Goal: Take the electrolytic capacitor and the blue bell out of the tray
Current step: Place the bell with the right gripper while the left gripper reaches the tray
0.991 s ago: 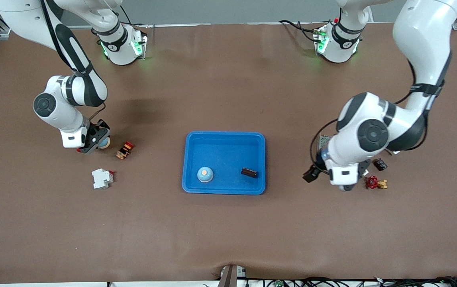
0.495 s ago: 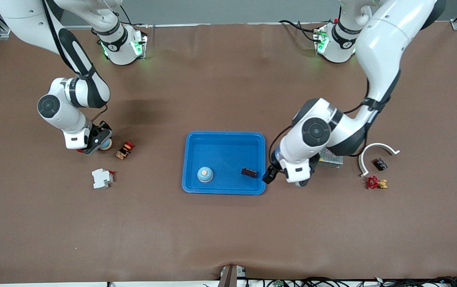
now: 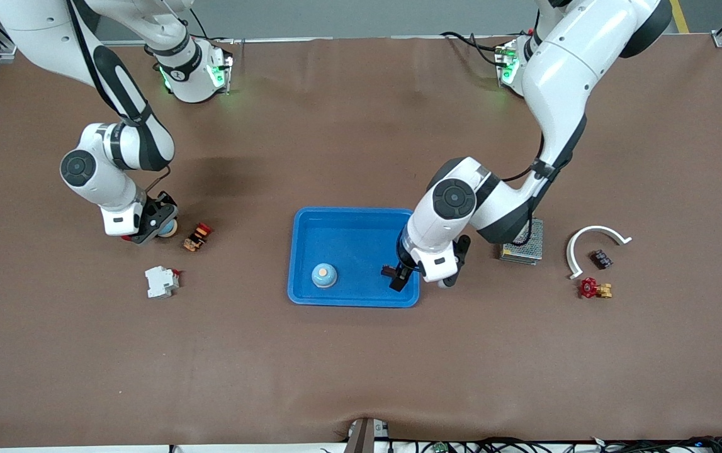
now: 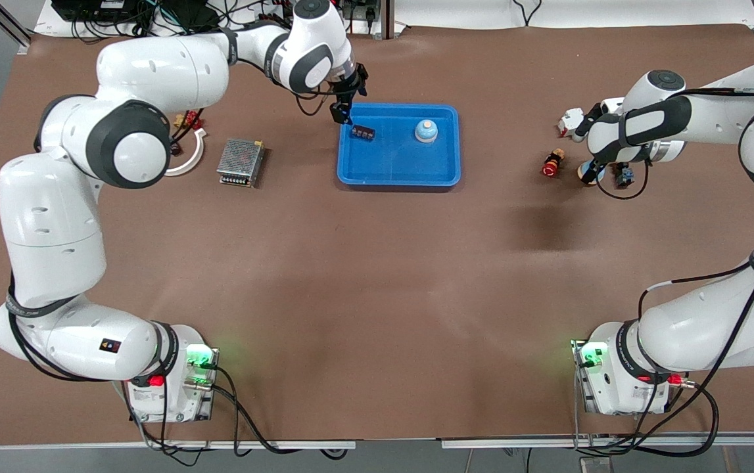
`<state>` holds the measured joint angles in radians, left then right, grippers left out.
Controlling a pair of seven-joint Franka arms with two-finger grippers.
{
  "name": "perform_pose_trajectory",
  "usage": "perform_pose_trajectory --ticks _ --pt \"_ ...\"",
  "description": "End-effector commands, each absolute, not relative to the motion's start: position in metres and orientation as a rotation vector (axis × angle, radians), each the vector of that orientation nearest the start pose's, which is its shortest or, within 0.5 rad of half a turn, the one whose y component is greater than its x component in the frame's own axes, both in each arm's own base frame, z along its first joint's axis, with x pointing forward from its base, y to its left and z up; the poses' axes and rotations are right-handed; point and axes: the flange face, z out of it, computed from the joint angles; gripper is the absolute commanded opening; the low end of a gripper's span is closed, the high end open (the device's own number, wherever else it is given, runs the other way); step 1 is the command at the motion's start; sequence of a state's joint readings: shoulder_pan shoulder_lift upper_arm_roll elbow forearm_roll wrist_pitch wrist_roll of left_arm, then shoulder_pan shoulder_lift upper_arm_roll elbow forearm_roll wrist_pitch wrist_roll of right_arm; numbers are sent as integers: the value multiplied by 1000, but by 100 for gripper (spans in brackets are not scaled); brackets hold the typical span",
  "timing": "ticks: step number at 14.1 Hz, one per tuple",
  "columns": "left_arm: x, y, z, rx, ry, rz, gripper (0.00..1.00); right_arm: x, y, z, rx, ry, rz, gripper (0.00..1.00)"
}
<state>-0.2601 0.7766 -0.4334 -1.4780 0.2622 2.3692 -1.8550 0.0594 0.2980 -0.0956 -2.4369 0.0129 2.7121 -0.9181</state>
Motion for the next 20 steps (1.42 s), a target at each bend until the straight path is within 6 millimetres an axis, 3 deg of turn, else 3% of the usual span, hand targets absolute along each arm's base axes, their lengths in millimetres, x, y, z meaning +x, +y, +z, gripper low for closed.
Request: perform_pose_trajectory --ticks 1,2,5,8,14,16,20 --pt "606 -433 246 -2816 -1864 14 100 482 -21 180 -2848 -1364 42 93" --pt "602 -437 238 -2809 -1851 4 97 483 -22 181 -2850 -1362 40 100" --pt "596 -441 221 -2796 -1825 2 84 484 -23 182 -2851 -1362 35 100" --pt "595 -440 211 -2788 -1816 6 80 503 -28 207 -2856 -1378 -6 100" --pt "590 -445 198 -2786 -1785 -4 70 571 -28 304 -2838 -1262 136 100" --pt "592 -443 198 -2787 -1783 -5 68 590 -16 342 -2881 -1143 168 100" --pt "597 -442 195 -2793 -1789 -14 68 613 36 406 -2982 -917 167 100"
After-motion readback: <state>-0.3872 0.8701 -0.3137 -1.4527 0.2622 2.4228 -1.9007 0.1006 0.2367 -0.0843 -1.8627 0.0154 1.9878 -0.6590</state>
